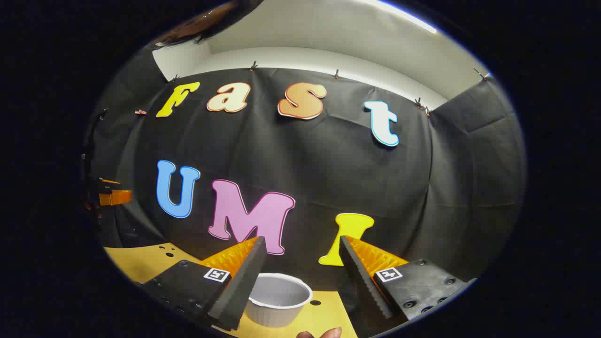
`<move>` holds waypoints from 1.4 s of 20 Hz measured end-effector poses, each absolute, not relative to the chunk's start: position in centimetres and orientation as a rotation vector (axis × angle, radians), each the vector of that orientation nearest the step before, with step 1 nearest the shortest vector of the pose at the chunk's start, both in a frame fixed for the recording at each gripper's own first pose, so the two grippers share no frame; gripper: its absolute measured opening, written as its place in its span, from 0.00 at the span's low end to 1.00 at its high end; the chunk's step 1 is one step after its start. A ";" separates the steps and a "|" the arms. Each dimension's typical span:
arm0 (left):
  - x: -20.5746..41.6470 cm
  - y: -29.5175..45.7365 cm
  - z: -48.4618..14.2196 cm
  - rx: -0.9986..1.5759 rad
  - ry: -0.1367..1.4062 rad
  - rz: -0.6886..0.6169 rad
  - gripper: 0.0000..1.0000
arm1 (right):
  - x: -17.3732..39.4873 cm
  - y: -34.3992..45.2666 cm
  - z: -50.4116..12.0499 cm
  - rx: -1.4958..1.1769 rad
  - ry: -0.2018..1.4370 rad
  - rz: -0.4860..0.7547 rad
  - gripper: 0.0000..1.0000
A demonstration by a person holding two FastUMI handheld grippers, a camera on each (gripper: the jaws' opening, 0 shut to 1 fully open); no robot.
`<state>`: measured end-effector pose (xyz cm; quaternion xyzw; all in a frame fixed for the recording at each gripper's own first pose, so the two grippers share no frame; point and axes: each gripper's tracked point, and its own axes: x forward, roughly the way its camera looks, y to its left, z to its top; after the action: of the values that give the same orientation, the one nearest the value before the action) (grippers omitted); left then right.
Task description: Pick up the small broom and dustpan from the desktop, sweep the trash into the dustpan with the broom, and then empty the trash into the garbage bin.
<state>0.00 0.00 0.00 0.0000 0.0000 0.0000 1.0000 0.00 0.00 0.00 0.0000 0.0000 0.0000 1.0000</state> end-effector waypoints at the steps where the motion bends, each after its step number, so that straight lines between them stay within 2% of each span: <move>1: 0.2 0.3 -0.2 -0.003 -0.001 -0.010 0.95 | 0.2 1.0 0.1 -0.002 -0.005 0.010 0.96; 10: 0.6 3.1 -2.3 0.014 0.045 -0.043 0.95 | 0.1 8.1 -1.8 0.008 0.037 0.098 0.96; 16: 0.1 5.2 -4.3 0.028 0.075 -0.046 0.95 | -1.4 13.7 -4.9 -0.016 0.119 0.228 0.96; 22: -1.0 7.0 -6.9 0.071 0.118 -0.051 0.95 | -7.2 19.3 -16.3 -0.033 0.507 0.383 0.95; 25: -1.9 8.0 -8.8 0.079 0.152 -0.053 0.95 | -11.4 21.3 -23.7 -0.035 0.747 0.418 0.95; 28: -2.6 8.9 -10.3 0.095 0.174 -0.053 0.95 | -14.8 23.3 -29.6 0.014 0.932 0.435 0.91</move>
<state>-2.60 8.93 -10.34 0.0474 0.0867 -0.0264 0.9948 -14.85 23.29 -29.56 0.0067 0.4455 0.2082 0.8707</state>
